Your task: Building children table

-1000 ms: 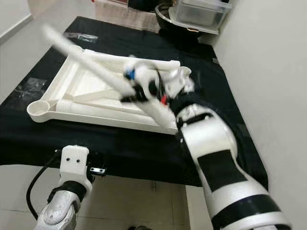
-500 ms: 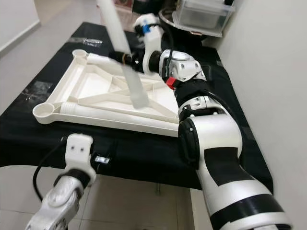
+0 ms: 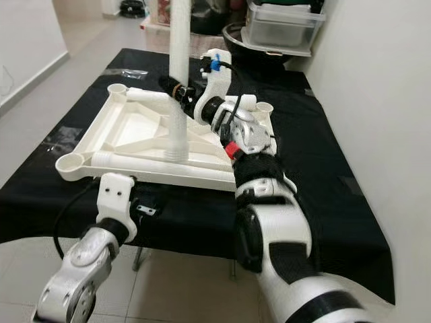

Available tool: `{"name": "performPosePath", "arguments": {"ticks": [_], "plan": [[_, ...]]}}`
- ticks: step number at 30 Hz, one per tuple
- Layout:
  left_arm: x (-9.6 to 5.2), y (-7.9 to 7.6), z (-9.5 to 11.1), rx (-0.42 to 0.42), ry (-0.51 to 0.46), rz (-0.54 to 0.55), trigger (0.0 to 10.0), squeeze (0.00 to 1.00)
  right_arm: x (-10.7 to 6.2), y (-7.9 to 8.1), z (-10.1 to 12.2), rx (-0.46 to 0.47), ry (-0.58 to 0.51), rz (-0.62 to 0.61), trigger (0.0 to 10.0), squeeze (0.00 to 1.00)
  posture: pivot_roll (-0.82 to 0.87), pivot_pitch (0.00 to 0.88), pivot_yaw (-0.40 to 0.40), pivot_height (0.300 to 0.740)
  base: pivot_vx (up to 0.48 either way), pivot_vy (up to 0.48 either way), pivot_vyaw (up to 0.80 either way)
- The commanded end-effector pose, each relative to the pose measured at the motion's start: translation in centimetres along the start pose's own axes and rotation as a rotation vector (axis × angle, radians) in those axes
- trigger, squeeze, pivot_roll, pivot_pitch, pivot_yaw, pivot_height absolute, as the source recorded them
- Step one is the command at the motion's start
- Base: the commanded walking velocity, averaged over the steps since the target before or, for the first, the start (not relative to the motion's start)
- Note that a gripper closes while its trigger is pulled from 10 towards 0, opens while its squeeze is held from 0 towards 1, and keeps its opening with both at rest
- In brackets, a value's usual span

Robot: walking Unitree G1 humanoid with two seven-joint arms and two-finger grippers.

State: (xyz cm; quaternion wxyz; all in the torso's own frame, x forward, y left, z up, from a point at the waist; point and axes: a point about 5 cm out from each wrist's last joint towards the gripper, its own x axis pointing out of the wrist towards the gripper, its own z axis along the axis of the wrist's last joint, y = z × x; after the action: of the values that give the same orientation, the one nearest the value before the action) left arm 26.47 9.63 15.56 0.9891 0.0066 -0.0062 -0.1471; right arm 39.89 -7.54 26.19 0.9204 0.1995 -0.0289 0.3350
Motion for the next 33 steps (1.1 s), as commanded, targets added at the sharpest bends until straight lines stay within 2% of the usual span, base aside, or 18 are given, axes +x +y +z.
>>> {"name": "performPosePath", "arguments": {"ticks": [1,9,12,19,21,26,33], "plan": [[0.0,0.0,-0.7,0.0,0.024,-0.007,10.0,0.0,-0.2,0.3,0.5,0.002,-0.035,0.005,0.0,0.0,0.04,0.0,-0.088,0.74,0.0,0.0,0.0],[0.6,0.3,-0.5,0.01,0.007,-0.011,10.0,0.0,-1.5,1.7,-1.1,0.069,-0.085,0.0,0.0,0.0,0.05,0.0,-0.088,0.74,0.0,0.0,0.0],[0.9,0.3,-0.5,-0.005,0.0,-0.01,10.0,0.0,-2.4,2.9,-1.8,0.079,-0.097,0.009,0.0,0.0,0.04,0.0,-0.085,0.74,0.0,0.0,0.0],[1.1,0.5,-0.6,-0.018,0.003,-0.002,10.0,0.0,-2.9,3.2,-2.2,0.09,-0.13,-0.028,0.0,0.0,0.04,0.0,-0.081,0.74,0.0,0.0,0.0],[1.2,0.3,-0.8,0.002,0.001,-0.013,10.0,0.0,-3.1,3.6,-2.6,0.089,-0.13,-0.02,0.0,0.0,0.03,0.0,-0.081,0.74,0.0,0.0,0.0],[1.3,0.4,-0.8,-0.004,-0.001,-0.008,10.0,0.0,-3.4,4.2,-3.1,0.083,-0.115,-0.002,0.0,0.0,0.03,0.0,-0.079,0.74,0.0,0.0,0.0],[1.7,-0.4,-0.7,-0.012,-0.005,-0.054,10.0,0.0,-3.8,4.8,-3.6,0.087,-0.105,-0.006,0.0,0.0,0.03,0.0,-0.079,0.74,0.0,0.0,0.0]]}}
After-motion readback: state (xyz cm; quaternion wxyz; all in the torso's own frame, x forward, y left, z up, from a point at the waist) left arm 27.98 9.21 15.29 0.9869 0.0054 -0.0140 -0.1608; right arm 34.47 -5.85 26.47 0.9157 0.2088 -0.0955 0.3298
